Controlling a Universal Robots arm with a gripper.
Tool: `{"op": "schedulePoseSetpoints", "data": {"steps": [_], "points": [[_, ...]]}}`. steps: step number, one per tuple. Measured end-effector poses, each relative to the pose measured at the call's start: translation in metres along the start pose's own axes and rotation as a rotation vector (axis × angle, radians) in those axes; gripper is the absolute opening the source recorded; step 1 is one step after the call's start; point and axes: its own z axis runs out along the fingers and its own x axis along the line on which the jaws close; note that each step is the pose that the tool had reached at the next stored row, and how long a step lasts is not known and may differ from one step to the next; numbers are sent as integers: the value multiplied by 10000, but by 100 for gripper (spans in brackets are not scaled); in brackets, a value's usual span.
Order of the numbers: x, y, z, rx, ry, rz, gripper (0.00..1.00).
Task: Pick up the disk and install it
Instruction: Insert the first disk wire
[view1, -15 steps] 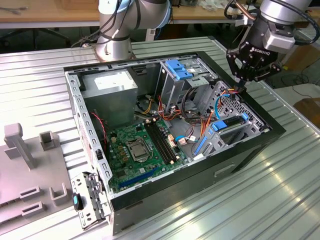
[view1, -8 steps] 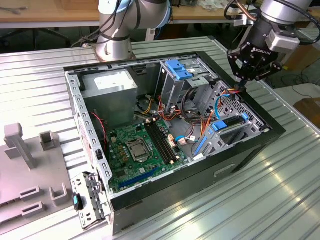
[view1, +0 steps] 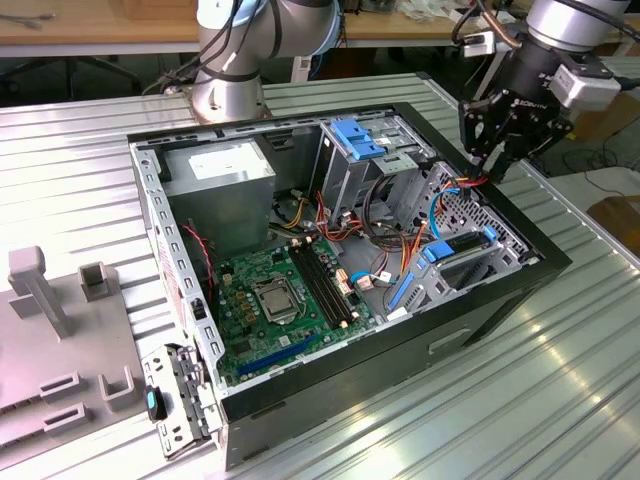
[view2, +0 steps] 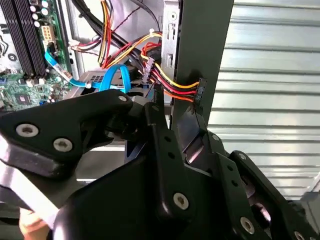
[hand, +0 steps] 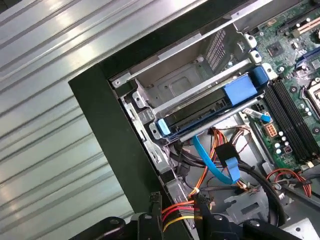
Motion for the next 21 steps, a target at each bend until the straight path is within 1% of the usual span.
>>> {"op": "schedulePoseSetpoints", "data": {"steps": [1,2,3,4,6,8,12,13,14,16,19,21], "points": [[20,-10,2,5,24,-400,39],[39,-20,4,33,37,-801,39],[56,-30,5,38,52,-1066,39],[92,-49,8,38,70,-1361,39],[103,-56,9,31,82,-1488,39],[106,-57,9,38,103,-1850,39],[106,-58,15,89,133,-2643,39],[105,-61,19,89,140,-2738,39],[101,-70,24,61,162,-2829,39],[98,-95,31,-13,198,-2883,39],[86,-160,37,-136,247,-2899,39],[85,-172,42,-177,268,-2901,39]]}}
